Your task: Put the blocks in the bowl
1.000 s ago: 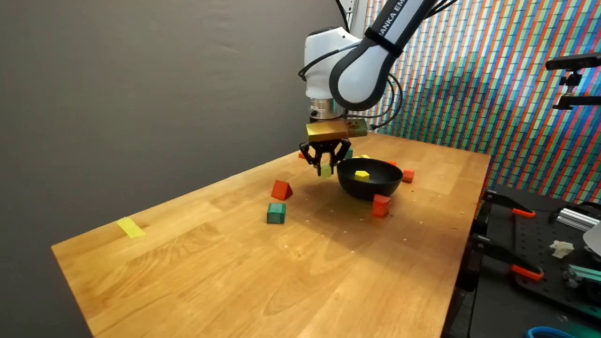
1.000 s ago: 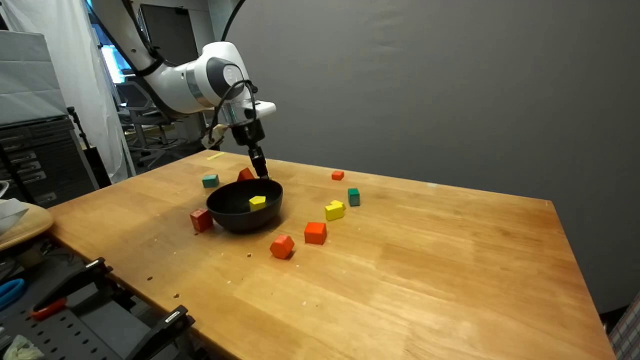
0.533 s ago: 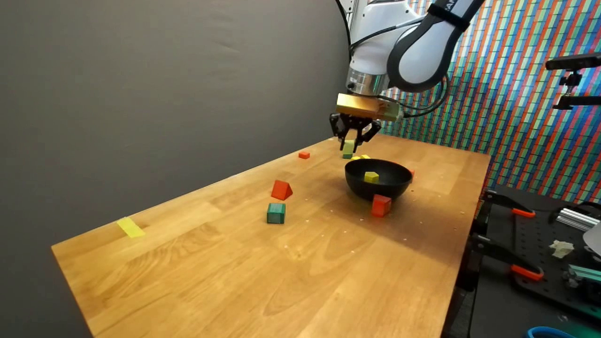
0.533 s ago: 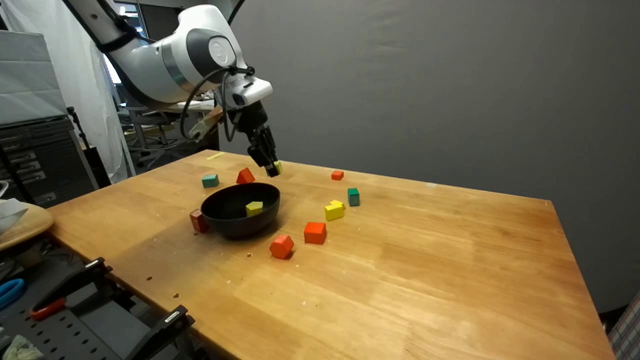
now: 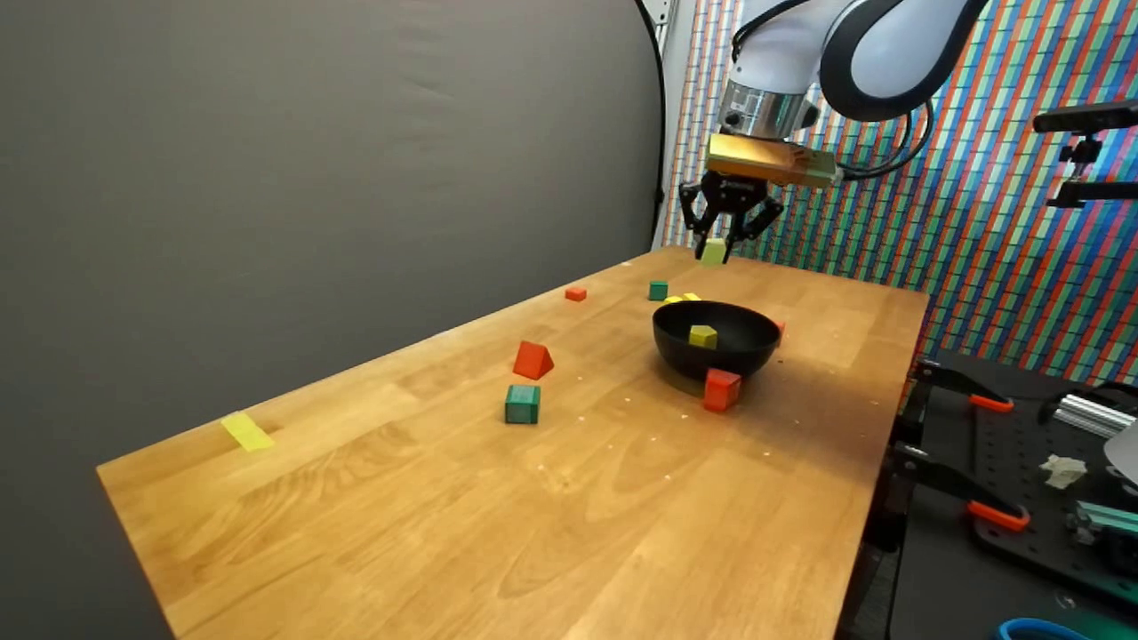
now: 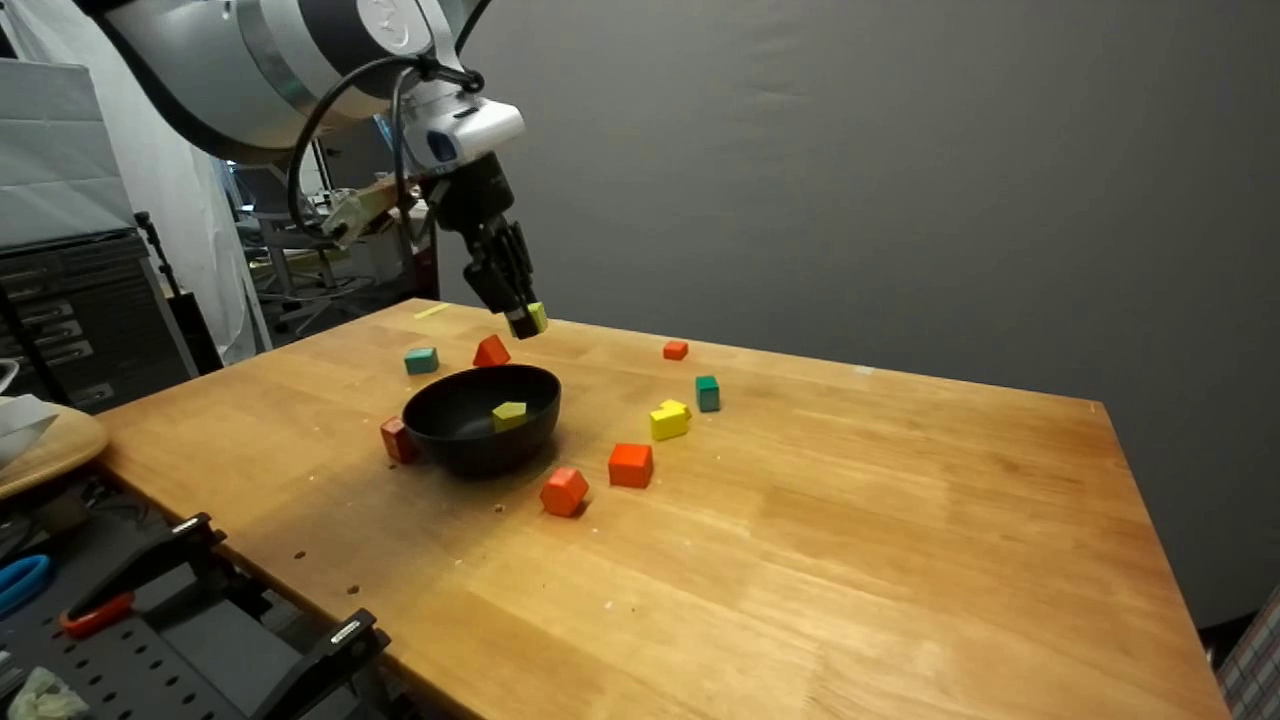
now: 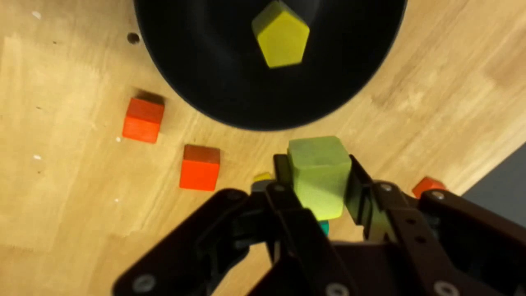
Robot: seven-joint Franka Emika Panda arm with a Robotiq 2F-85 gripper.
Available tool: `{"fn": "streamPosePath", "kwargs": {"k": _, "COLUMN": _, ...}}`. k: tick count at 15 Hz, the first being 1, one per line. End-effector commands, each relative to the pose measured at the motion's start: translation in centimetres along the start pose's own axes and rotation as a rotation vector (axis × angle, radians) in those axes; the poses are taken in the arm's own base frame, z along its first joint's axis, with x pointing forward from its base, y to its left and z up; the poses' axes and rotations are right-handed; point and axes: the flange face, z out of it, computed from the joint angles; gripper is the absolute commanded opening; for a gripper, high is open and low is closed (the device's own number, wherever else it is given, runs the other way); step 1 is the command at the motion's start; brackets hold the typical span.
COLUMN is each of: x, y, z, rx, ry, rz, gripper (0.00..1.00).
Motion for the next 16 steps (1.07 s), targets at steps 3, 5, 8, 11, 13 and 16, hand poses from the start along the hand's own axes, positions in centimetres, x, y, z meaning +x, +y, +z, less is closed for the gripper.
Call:
{"fn": "streamPosePath", "kwargs": {"k": 3, "x": -6.1, "y": -1.1, "z": 2.1, "rx": -0.040, "ry": -0.210, "rz": -0.205, "gripper": 0.14}}
{"fn": "streamPosePath", "kwargs": {"k": 5, "x": -5.0, "y": -1.4, "z": 4.1, "rx": -0.109, "ry": -0.251, "rz": -0.252, "gripper": 0.59}}
{"fn": "streamPosePath", "kwargs": {"k": 8, "x": -3.7, "y": -1.5, "z": 5.8, "rx": -0.169, "ry": -0.269, "rz": -0.320, "gripper": 0.73}}
{"fn": "streamPosePath", "kwargs": {"k": 11, "x": -2.2, "y": -2.0, "z": 7.6, "rx": -0.152, "ry": -0.287, "rz": -0.344, "gripper": 0.98}}
{"fn": "streamPosePath", "kwargs": {"k": 13, "x": -1.8, "y": -3.2, "z": 9.3, "rx": -0.112, "ry": -0.312, "rz": -0.367, "gripper": 1.00}}
{"fn": "streamPosePath", "kwargs": {"k": 16, "x": -2.0, "y": -5.7, "z": 11.8, "rx": -0.065, "ry": -0.374, "rz": -0.407, "gripper": 1.00}}
